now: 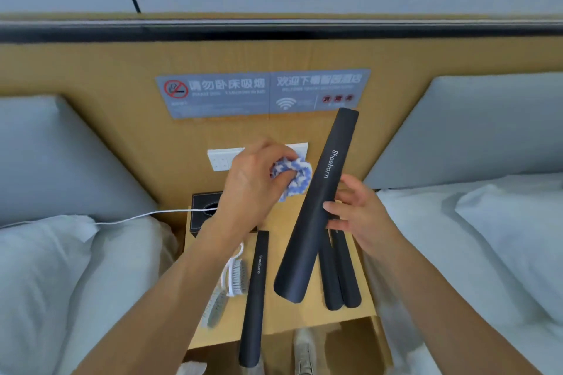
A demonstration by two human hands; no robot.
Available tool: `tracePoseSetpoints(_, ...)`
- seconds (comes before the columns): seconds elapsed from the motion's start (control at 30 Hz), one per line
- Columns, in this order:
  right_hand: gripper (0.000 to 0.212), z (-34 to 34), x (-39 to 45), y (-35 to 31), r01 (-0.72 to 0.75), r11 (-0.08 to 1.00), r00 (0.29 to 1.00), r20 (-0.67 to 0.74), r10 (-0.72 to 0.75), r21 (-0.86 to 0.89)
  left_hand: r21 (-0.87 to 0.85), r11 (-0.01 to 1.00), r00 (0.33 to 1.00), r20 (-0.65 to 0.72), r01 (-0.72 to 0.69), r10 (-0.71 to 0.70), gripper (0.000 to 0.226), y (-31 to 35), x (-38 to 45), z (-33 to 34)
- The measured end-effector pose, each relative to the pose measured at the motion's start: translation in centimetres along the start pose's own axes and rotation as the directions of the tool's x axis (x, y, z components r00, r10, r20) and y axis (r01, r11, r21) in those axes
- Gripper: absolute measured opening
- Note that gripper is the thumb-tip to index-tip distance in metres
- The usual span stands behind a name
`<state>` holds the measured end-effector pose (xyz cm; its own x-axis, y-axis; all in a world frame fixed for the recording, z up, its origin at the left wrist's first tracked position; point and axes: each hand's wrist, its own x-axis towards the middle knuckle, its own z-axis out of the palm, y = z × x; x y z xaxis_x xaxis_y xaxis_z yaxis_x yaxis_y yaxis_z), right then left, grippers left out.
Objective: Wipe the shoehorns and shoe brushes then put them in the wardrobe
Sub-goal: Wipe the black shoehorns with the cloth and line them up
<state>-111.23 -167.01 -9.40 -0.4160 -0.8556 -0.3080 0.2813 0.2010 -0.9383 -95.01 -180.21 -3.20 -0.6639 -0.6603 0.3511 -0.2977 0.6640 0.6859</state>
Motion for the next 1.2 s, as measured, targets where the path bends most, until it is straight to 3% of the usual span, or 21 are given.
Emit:
tracePoseSetpoints(0.2, 0.056, 2.5, 0.6, -7.6, 0.206, 0.975, 0.977, 0.08, -0.2, -0.079, 0.127, 0.971, 0.965, -0.144, -0.202, 0.22, 0.021, 5.3, 5.5, -3.0)
tracePoseSetpoints(0.47, 0.063, 3.9, 0.6, -12.4, 0.329, 0.936, 0.917, 0.278, -0.285, -0.124, 0.33, 0.905, 0.92, -0.191, -0.268, 0.341, 0.015, 7.0, 7.0, -4.8)
tracePoseSetpoints(0.63, 0.059, 3.9, 0.7, -13.2, 0.339, 0.934, 0.896, 0.342, -0.283, -0.115, 0.311, 0.91, 0.934, -0.139, -0.274, 0.329, 0.026, 6.7, 5.5, -5.6)
tracePoseSetpoints(0.8, 0.059, 4.5, 0.8, -13.7, 0.364, 0.92, 0.879, 0.381, -0.286, -0.149, 0.379, 0.875, 0.914, -0.148, -0.301, 0.378, 0.013, 7.3, 5.6, -7.0)
tracePoseSetpoints(0.93, 0.061, 5.2, 0.6, -14.9, 0.445, 0.867, 0.854, 0.398, -0.335, -0.224, 0.268, 0.921, 0.902, -0.252, -0.282, 0.349, 0.01, 9.4, 8.0, -9.7)
tracePoseSetpoints(1.03, 0.062, 5.7, 0.4, -15.4, 0.49, 0.823, 0.842, 0.401, -0.361, -0.287, 0.365, 0.904, 0.886, -0.31, -0.223, 0.344, 0.016, 10.9, 10.5, -12.0)
tracePoseSetpoints(1.2, 0.062, 6.1, 0.2, -16.4, 0.549, 0.767, 0.821, 0.387, -0.42, -0.332, 0.319, 0.913, 0.858, -0.359, -0.256, 0.366, 0.015, 13.5, 13.3, -14.9)
